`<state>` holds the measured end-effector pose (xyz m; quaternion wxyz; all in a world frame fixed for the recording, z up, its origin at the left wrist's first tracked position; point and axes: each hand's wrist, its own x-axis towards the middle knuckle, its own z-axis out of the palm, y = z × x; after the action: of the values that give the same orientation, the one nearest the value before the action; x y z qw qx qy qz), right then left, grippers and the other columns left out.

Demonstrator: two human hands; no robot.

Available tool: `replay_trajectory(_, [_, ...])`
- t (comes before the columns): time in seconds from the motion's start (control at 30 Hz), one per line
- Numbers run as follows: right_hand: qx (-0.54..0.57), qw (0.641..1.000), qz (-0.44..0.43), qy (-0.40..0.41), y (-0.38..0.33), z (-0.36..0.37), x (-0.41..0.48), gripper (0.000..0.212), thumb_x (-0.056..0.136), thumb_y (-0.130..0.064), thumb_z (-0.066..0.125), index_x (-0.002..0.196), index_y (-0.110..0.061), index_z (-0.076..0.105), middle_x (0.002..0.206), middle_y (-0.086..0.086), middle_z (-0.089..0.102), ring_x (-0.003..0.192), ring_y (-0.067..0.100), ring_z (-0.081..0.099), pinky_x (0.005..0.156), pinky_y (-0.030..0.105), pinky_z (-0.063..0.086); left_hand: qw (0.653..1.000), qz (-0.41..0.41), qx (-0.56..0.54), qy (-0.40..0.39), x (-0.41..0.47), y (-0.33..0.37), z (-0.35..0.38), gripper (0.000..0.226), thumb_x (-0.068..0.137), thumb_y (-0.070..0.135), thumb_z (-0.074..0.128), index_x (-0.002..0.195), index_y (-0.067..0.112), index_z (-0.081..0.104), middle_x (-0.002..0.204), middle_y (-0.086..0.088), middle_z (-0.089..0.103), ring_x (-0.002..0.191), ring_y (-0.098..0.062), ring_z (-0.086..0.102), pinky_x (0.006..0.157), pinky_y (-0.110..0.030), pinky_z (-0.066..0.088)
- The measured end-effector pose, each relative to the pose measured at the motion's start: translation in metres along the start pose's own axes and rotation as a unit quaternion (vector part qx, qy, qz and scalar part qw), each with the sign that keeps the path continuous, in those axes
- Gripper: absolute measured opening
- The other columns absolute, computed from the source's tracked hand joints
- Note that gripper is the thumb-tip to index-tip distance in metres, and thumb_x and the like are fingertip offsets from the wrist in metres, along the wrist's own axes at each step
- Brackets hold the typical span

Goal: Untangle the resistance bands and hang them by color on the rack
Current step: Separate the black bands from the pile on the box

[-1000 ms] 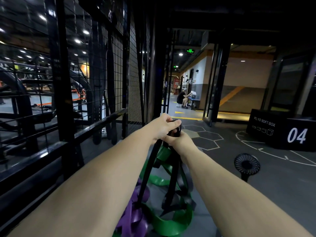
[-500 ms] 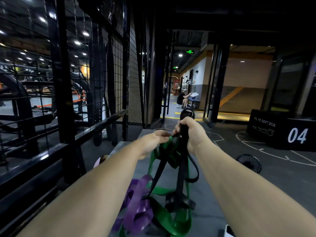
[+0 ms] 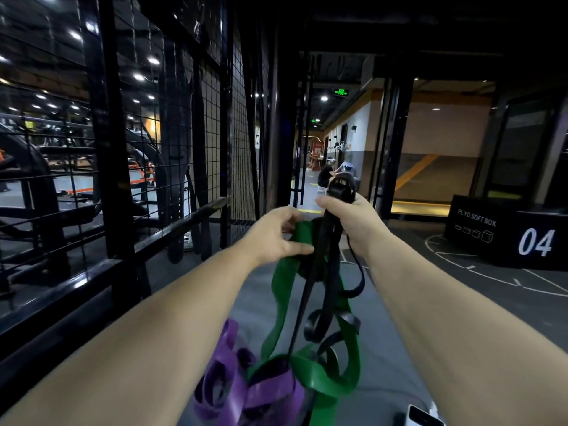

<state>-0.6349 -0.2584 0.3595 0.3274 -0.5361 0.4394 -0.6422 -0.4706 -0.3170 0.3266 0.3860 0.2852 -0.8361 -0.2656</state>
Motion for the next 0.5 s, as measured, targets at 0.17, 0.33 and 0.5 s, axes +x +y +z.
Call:
replay_trajectory(0.17, [-0.068,0.997,0.031,-0.021,0.02,-0.012,0.003,0.016,0.088,0.001,0.064,0.088,-0.015,0.065,0.085,0.004,0.067,0.082,0.018,0.064,0.086,0.037,0.052,0.997,-0.041,-0.015,0.059,0.006,0.005,-0.025,0.04,0.076,0.031,0.08,0.101,0.015,0.054,0.095,-0.005,0.071,0.083,-0.016,0.065,0.077,-0.026,0.054])
replay_trajectory(0.33, [-0.077,0.996,0.039,-0.015,0.039,-0.012,0.001,0.015,0.092,-0.013,0.065,0.094,-0.027,0.068,0.09,-0.004,0.07,0.09,0.016,0.065,0.087,0.034,0.05,0.991,-0.075,-0.103,0.043,0.009,0.011,-0.03,0.03,0.085,0.031,0.071,0.101,0.018,0.05,0.09,-0.001,0.07,0.078,-0.013,0.067,0.072,-0.025,0.054])
replay_trajectory(0.5, [-0.06,0.998,0.036,-0.005,0.043,-0.004,-0.003,0.013,0.091,-0.018,0.068,0.094,-0.028,0.062,0.094,-0.004,0.069,0.087,0.012,0.064,0.077,0.027,0.049,0.978,-0.091,-0.188,0.014,0.004,-0.001,-0.014,0.019,0.094,0.017,0.058,0.107,0.016,0.044,0.11,-0.003,0.067,0.093,-0.016,0.063,0.072,-0.024,0.053])
